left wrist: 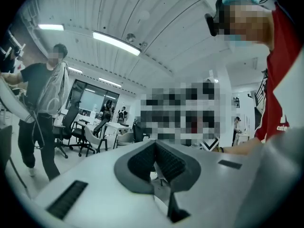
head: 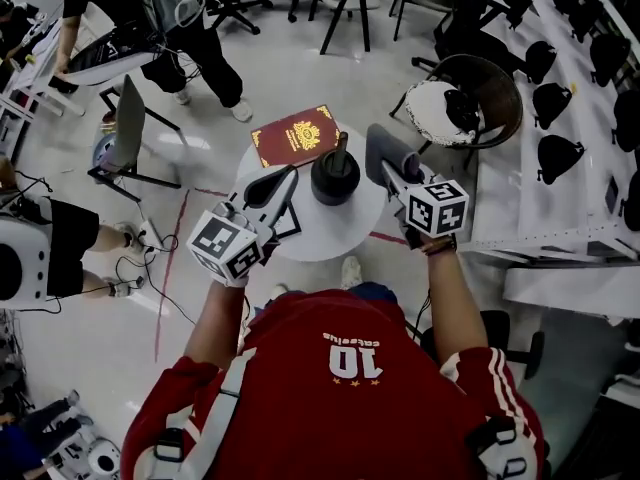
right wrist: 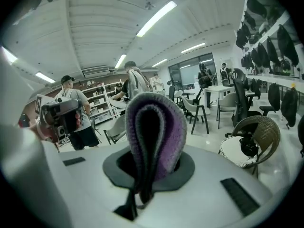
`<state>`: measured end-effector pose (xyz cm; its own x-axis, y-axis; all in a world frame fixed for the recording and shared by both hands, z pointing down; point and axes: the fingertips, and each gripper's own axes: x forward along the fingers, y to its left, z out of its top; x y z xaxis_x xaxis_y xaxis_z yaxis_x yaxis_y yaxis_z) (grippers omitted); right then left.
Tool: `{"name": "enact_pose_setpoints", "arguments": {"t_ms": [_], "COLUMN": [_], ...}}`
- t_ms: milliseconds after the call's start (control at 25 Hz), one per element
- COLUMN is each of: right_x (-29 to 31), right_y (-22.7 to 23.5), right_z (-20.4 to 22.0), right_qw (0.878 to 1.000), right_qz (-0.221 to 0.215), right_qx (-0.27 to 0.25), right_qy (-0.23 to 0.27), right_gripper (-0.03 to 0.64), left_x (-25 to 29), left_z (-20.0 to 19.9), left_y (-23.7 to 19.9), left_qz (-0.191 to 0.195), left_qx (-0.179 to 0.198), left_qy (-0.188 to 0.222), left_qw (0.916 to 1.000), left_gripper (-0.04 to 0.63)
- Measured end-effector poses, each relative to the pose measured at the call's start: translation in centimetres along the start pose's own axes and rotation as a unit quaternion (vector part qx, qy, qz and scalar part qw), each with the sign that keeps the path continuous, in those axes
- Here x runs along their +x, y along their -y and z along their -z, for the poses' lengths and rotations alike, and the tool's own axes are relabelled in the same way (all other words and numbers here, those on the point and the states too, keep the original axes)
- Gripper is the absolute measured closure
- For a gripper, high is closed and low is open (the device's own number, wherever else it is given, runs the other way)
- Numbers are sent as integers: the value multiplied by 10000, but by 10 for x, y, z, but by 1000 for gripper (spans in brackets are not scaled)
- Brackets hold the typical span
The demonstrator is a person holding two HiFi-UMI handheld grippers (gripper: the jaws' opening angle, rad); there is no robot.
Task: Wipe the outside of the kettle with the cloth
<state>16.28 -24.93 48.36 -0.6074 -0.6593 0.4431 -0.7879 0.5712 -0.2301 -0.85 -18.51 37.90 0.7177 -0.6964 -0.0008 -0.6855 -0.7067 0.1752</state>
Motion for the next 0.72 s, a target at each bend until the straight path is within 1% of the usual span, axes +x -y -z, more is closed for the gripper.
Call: {"name": "enact_pose_setpoints", "arguments": {"t_ms": [160,320,720], "right_x": [10,32,95], "right_y": [19,31,47], "right_z": [8,20,54], "right_qw": [10000,9995,9967], "right_qz": [-79,-260,-632], "right_qx": [22,112,349], "right_qy": [-57,-114,-384], "right_gripper": [571,571,571], "left_x": [18,27,22], "left_z": [4,11,18], "left_y": [4,3,-6], "left_qz": [-28,-162,-756], "left_qx": [13,15,-38], "left_qy": [-76,-157,-238], "left_qw": [10000,9997,9968], "left_gripper": [589,589,589]}}
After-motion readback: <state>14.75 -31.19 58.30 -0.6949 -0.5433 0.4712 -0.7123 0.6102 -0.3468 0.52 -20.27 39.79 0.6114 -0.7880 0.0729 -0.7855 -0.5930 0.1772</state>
